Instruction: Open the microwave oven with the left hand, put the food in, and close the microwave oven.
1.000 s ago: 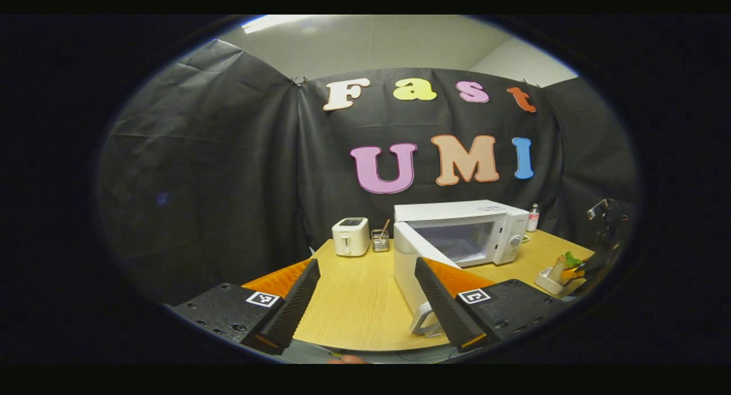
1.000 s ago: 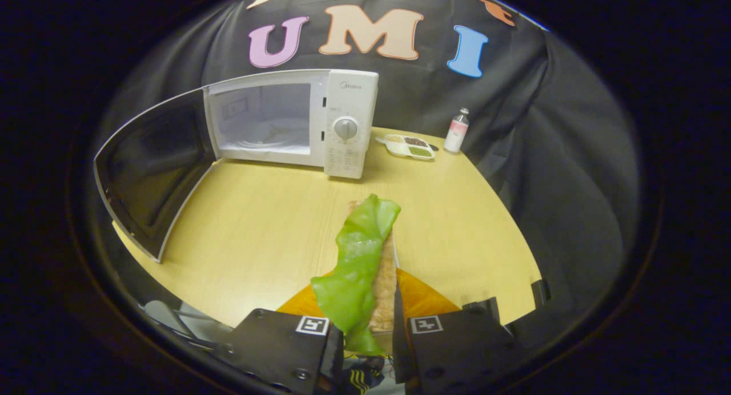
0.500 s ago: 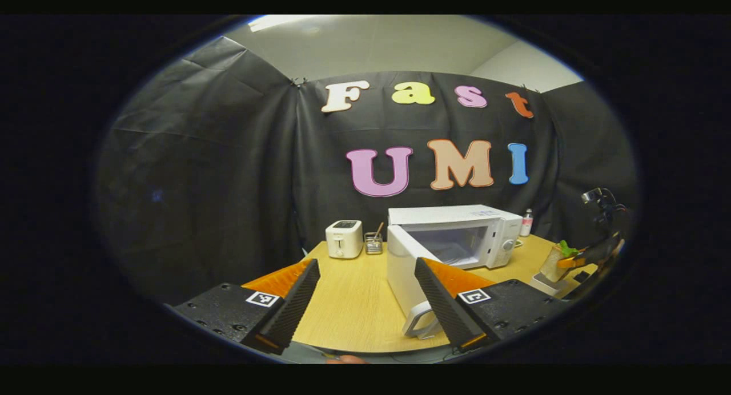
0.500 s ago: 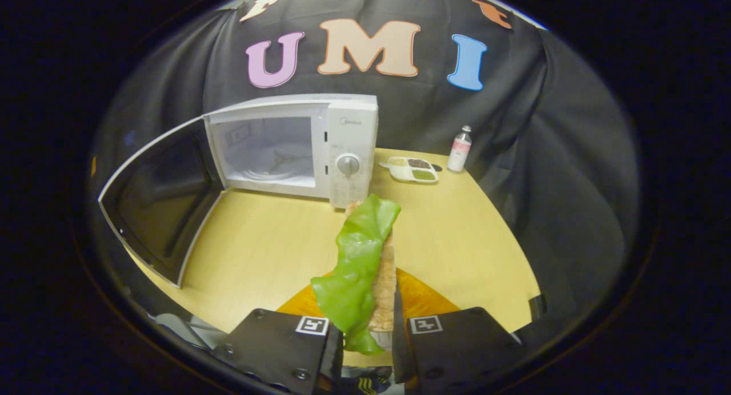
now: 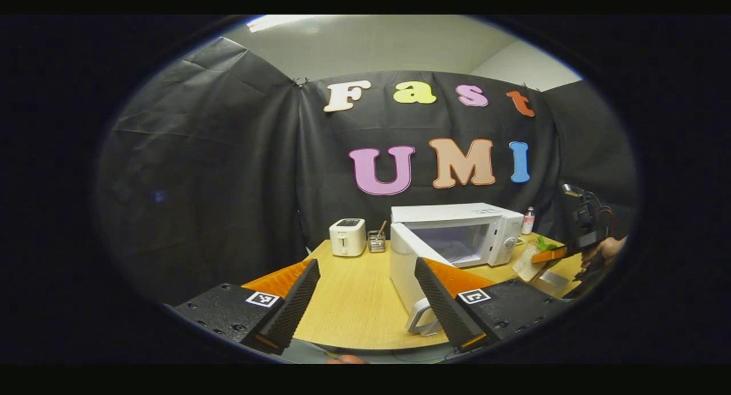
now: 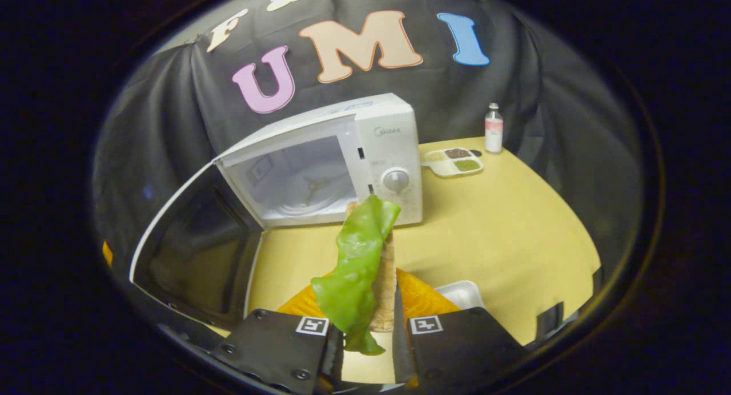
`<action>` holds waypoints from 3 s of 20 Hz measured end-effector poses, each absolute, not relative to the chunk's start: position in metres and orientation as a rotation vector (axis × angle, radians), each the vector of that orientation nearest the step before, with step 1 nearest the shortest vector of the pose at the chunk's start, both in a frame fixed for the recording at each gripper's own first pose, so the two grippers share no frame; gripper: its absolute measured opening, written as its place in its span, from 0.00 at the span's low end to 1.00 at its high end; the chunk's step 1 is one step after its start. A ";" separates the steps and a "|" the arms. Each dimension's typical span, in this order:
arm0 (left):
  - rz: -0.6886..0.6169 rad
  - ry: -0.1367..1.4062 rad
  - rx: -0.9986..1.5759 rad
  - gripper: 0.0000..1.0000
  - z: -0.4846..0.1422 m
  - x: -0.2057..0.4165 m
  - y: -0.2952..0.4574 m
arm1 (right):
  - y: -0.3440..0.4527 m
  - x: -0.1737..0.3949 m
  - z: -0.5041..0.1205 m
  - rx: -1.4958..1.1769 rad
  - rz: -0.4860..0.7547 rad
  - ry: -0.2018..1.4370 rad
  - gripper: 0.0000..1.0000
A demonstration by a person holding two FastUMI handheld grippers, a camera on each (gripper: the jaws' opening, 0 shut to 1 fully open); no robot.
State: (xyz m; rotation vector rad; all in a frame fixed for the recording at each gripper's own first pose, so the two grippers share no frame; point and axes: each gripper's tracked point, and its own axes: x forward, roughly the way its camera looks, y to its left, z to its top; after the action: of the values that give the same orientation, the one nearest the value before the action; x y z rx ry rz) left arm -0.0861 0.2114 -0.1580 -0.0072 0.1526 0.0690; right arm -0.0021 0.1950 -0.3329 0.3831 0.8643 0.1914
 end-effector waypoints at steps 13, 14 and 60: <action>0.120 0.115 0.000 0.97 -0.127 -0.079 0.229 | 0.326 0.093 -0.345 0.845 0.113 0.863 0.37; 0.120 0.114 0.001 0.97 -0.125 -0.077 0.230 | 0.335 0.104 -0.354 0.879 0.087 0.866 0.37; 0.152 0.285 -0.112 0.94 -0.178 -0.064 0.252 | 0.381 0.227 -0.403 0.575 -0.067 0.599 0.85</action>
State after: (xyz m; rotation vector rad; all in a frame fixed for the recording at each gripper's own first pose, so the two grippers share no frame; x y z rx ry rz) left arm -0.0640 0.2515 -0.1780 -0.1118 0.2847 0.1517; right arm 0.2266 0.3812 -0.4029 0.5747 0.5994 -0.0666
